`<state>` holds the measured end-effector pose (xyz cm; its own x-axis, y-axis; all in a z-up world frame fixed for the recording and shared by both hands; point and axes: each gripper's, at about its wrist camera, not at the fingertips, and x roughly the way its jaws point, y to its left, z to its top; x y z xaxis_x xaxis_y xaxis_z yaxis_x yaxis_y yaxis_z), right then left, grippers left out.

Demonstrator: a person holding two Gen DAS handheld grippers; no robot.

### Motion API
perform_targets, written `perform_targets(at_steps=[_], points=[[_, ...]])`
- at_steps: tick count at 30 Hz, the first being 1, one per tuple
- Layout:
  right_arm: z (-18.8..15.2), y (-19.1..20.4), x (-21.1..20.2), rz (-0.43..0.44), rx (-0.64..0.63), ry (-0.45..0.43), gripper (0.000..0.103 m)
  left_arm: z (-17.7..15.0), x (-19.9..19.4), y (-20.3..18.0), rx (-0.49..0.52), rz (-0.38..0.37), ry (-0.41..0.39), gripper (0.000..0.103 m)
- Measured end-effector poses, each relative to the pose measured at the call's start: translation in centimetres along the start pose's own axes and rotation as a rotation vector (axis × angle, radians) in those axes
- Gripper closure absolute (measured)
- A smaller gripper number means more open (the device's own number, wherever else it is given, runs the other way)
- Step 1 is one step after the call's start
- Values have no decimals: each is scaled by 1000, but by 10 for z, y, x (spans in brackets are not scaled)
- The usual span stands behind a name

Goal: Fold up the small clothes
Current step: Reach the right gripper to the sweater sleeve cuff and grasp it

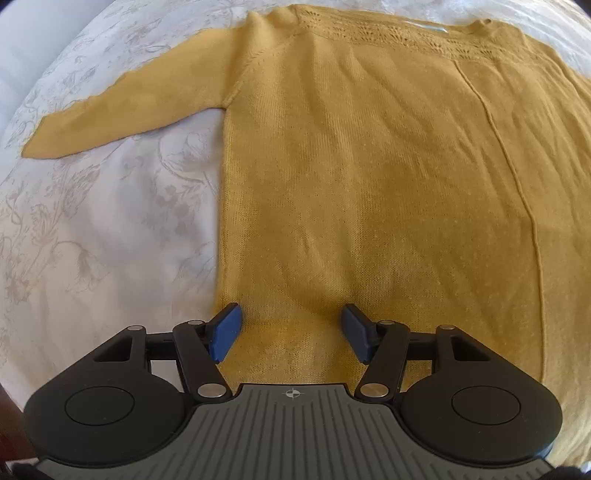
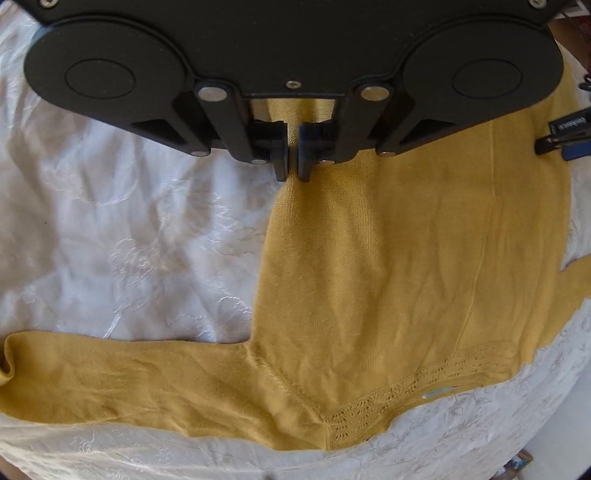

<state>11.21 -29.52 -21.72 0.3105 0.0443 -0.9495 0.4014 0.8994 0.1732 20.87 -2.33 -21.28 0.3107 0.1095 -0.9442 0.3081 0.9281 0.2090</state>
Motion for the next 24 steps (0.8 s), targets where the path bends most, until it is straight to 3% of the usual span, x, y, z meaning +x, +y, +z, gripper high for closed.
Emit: perform_targets(at_steps=[4,6,8,9,10,11,14,17,21,24], points=[[0,-23,1,96,61,17,94,3,-25,-10,-69,-5,-29,45],[0,-28,-3,160,69,7,82,7,-34,-24,-68,-12,-47,45],[3,-41,-14,183,101,-31,76,11,-41,-43,-63,-32,-52,45],[5,-48,-19,179,111,-51,66,10,-44,-55,-66,-47,-52,45],[8,-59,-26,168,118,-76,57,11,-44,-66,-68,-63,-50,44],[10,-70,-33,149,119,-99,54,12,-43,-76,-66,-79,-46,44],[17,-108,-52,76,107,-149,53,13,-35,-105,-48,-116,-35,44],[30,-148,-63,4,124,-185,49,11,-23,-125,-28,-87,-6,44],[46,-206,-76,-88,187,-216,48,6,-14,-136,-32,-26,-8,33],[55,-239,-86,-142,228,-245,39,11,-9,-129,-88,-21,14,19]])
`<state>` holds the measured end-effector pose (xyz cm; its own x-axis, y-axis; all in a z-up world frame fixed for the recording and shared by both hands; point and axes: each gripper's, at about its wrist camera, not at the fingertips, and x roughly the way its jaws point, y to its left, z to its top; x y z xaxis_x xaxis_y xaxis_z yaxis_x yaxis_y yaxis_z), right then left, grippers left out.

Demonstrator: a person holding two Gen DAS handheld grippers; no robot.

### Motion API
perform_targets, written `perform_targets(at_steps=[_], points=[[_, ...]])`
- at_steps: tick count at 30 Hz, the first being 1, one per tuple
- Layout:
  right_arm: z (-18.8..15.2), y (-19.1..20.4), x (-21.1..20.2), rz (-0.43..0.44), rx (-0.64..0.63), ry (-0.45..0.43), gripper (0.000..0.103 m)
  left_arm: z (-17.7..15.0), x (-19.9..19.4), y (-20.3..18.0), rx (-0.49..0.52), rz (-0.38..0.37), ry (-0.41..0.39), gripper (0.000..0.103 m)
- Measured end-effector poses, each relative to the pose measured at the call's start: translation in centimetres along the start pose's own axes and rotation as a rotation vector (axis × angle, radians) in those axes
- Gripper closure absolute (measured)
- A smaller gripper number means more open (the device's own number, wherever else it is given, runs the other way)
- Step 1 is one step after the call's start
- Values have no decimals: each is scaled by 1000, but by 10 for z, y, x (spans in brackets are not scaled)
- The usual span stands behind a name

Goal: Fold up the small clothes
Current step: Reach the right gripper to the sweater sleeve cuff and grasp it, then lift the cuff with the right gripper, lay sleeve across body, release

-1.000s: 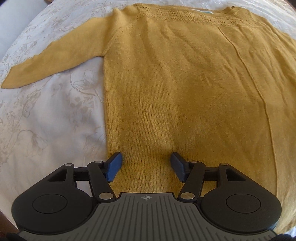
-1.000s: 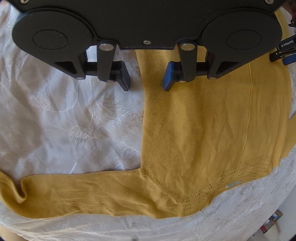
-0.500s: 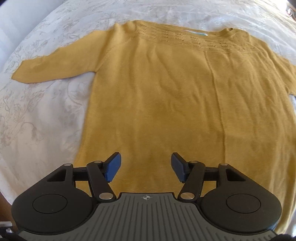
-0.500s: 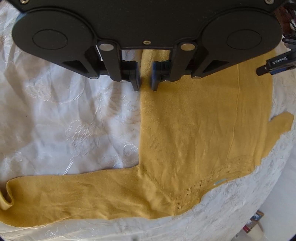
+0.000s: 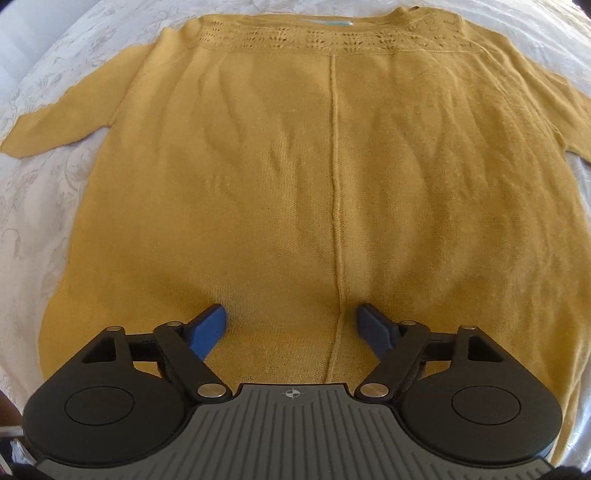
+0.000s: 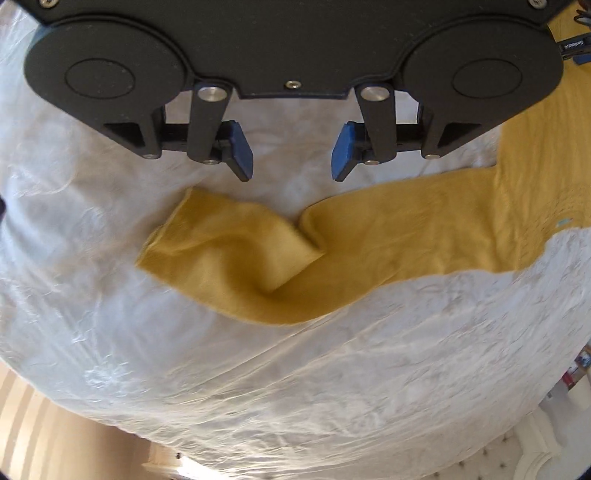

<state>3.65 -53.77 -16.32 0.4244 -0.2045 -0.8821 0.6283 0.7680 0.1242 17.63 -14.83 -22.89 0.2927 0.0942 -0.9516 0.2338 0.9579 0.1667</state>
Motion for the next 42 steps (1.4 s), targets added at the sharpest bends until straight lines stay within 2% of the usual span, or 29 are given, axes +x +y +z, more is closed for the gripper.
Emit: perform_targets(at_steps=[2,3,6,11,13,14,17,22,25,27,30,36,42], points=[[9,-17,2,-26,28,-11,30,2,4,10,-56,-20,24,14],[11,-24,5,-33,41,-9,29,2,5,14,-78,-28,34,11],[17,-39,19,-33,89,9,29,2,5,22,-102,-47,34,11],[18,-56,40,46,221,19,29,-1,-10,21,-79,-54,-28,15],[18,-56,43,54,228,14,52,-2,-22,20,-83,-64,-59,15],[20,-55,45,45,226,33,90,-2,-27,21,-83,-69,-72,15],[29,-54,30,42,192,12,89,3,-39,25,-77,-91,-107,15],[63,-62,-7,-75,122,-33,90,14,-53,33,-38,-130,-180,15],[82,-52,-19,-126,73,-41,90,20,-56,41,5,-156,-215,15],[90,-29,-31,-107,46,-44,90,24,-59,47,30,-174,-234,15],[95,22,-47,-19,10,-46,90,28,-64,61,55,-192,-274,15],[91,165,-66,211,-99,-56,90,28,-68,101,89,-198,-309,15],[60,314,-56,448,-194,-19,90,28,-57,146,104,-193,-296,15]])
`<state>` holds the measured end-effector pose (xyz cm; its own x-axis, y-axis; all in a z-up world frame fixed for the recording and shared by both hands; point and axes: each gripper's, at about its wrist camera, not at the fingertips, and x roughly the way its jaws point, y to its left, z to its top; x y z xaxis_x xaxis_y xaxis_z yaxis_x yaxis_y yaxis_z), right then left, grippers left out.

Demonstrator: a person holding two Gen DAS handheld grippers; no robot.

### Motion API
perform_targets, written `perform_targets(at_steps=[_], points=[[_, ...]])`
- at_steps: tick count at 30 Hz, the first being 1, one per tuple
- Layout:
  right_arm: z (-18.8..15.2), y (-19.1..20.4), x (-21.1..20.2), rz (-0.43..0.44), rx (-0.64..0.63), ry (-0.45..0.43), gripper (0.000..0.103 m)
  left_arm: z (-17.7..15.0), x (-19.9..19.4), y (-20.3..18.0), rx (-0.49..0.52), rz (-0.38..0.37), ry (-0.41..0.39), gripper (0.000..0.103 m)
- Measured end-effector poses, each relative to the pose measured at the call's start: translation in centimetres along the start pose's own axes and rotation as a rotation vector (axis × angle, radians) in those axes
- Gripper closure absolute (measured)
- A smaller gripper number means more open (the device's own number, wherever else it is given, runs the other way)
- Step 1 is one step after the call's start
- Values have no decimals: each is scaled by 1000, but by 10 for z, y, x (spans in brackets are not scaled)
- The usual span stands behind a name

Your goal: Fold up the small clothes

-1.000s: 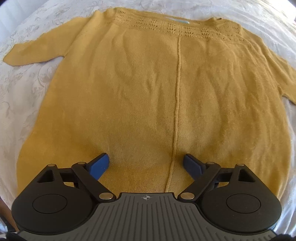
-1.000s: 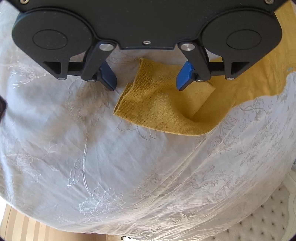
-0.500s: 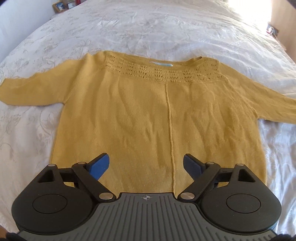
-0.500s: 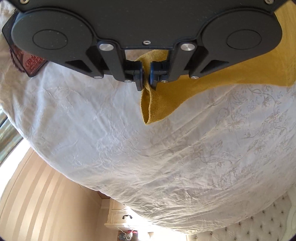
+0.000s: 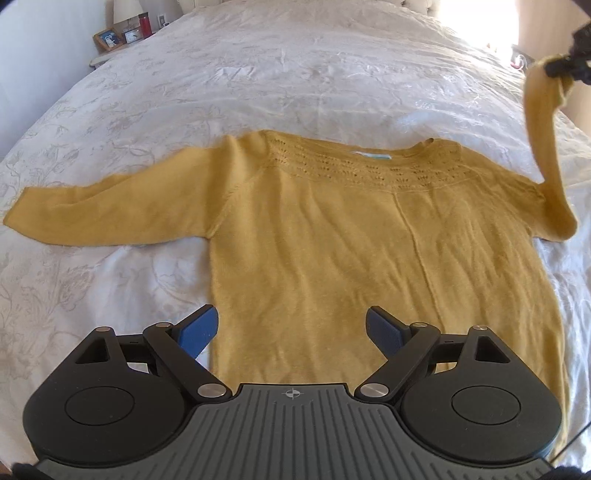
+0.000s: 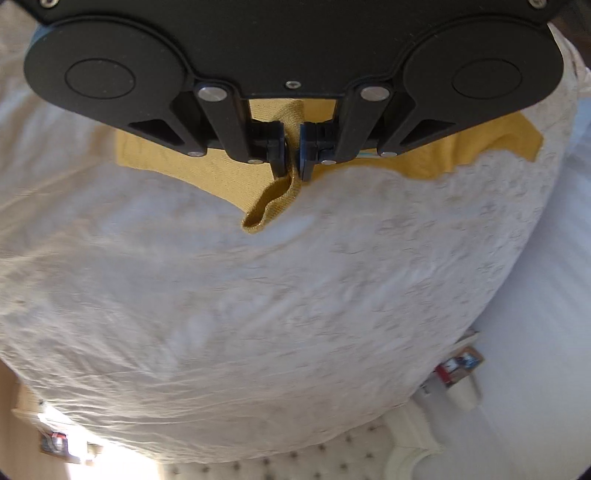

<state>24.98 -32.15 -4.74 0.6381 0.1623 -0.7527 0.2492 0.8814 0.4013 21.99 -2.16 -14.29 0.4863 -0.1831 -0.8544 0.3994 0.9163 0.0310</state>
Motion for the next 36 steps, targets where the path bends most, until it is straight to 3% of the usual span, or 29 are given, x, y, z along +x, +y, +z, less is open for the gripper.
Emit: perform_targets(at_steps=[5,11,14,15,17,21,26,30,33,36], points=[[-23,89,74,105,-55,76,90,-4,4,42,-24,9,28,15],[-64,165,144,144,-136,172,90,-4,6,79,-60,30,40,15],[-82,186,158,160,-180,190,78,-4,9,91,-80,29,47,15],[-86,187,159,171,-180,194,68,-2,10,92,-81,29,49,15],[-91,183,156,181,-163,186,55,0,12,94,-77,27,47,15],[-97,150,139,123,-131,159,55,14,17,92,-77,5,27,15],[-107,86,108,-29,-110,142,54,45,36,82,-105,-66,-6,15],[-111,43,84,-101,-35,124,52,72,58,61,-76,-148,-27,30],[-118,17,73,-133,44,113,52,86,84,45,-72,-222,2,32],[-125,0,68,-142,99,113,52,92,110,33,-86,-239,49,34]])
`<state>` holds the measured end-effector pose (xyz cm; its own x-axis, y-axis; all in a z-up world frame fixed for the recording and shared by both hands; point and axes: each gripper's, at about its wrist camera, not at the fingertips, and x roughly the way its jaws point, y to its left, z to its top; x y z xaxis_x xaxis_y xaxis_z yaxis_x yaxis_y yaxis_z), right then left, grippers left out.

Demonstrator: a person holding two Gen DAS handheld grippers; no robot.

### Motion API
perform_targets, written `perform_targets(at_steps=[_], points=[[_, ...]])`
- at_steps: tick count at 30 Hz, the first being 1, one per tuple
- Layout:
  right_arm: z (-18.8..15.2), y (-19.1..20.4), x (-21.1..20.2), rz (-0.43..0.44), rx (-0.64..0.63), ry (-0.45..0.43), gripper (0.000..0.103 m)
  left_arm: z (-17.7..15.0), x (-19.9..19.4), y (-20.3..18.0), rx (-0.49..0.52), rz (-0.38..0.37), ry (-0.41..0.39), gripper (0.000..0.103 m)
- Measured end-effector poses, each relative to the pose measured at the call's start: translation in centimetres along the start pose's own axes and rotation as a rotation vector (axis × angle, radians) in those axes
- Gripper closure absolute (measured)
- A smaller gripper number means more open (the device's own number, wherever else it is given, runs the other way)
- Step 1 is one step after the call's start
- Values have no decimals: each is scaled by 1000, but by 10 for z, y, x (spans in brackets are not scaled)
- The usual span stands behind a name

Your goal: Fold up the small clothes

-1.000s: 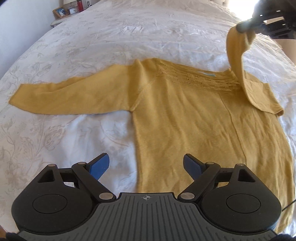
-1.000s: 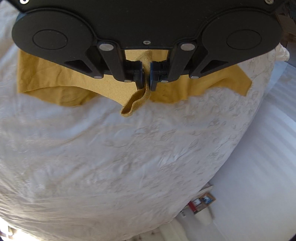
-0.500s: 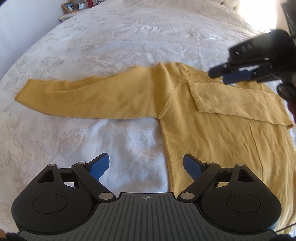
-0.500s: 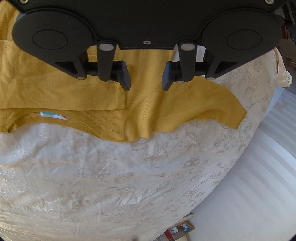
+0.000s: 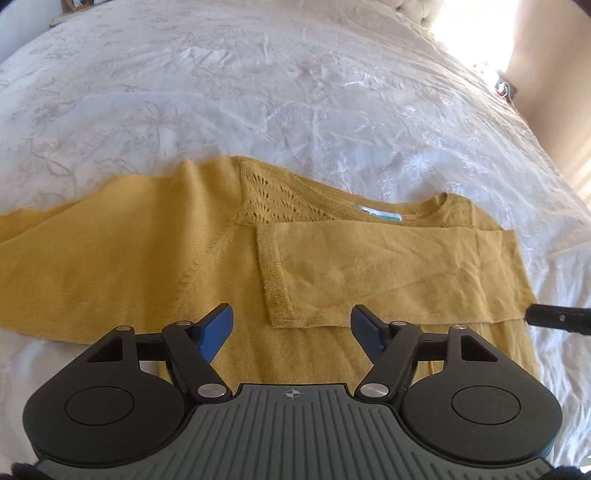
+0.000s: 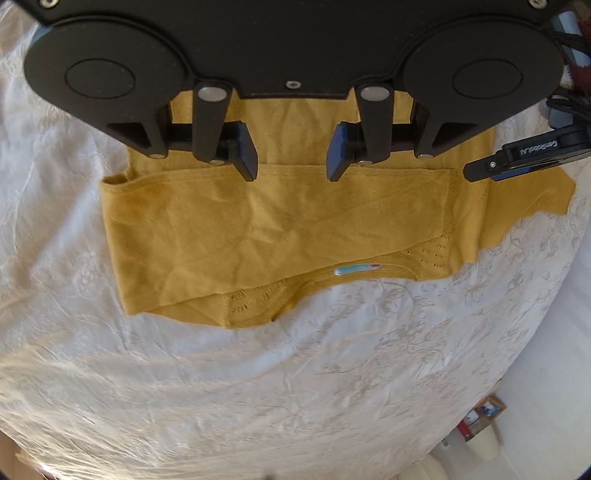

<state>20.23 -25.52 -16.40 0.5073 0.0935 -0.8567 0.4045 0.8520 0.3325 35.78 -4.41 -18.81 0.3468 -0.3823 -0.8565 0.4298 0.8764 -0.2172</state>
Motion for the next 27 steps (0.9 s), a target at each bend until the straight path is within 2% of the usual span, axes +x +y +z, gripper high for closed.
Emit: perform_targets(at_steps=[5,8,11,13,15,17,19,21,23,26,27], points=[[-5,-17,7,-4,18,32,51,8,31,2,-54,-26,59,35],[-4,-25,9,7,41,31,51,14,41,1,-52,-29,71,43],[-2,-33,11,11,64,31,48,23,44,-5,-34,-10,61,61],[-2,-40,14,9,80,35,47,29,47,-12,-8,10,78,82],[-3,-46,15,0,96,37,47,33,45,-19,17,-2,69,97],[-4,-53,13,-8,112,33,47,36,32,-27,49,22,27,97],[-4,-60,9,-11,130,25,47,41,8,-33,89,45,-49,97],[-3,-69,3,-19,150,8,47,46,-10,-27,90,68,-94,97],[-2,-78,-1,-32,174,-12,47,50,-14,-12,62,104,-92,97],[4,-91,1,-56,198,-26,46,50,-2,11,51,204,-68,97],[6,-95,3,-63,202,-26,46,49,1,18,34,217,-57,97]])
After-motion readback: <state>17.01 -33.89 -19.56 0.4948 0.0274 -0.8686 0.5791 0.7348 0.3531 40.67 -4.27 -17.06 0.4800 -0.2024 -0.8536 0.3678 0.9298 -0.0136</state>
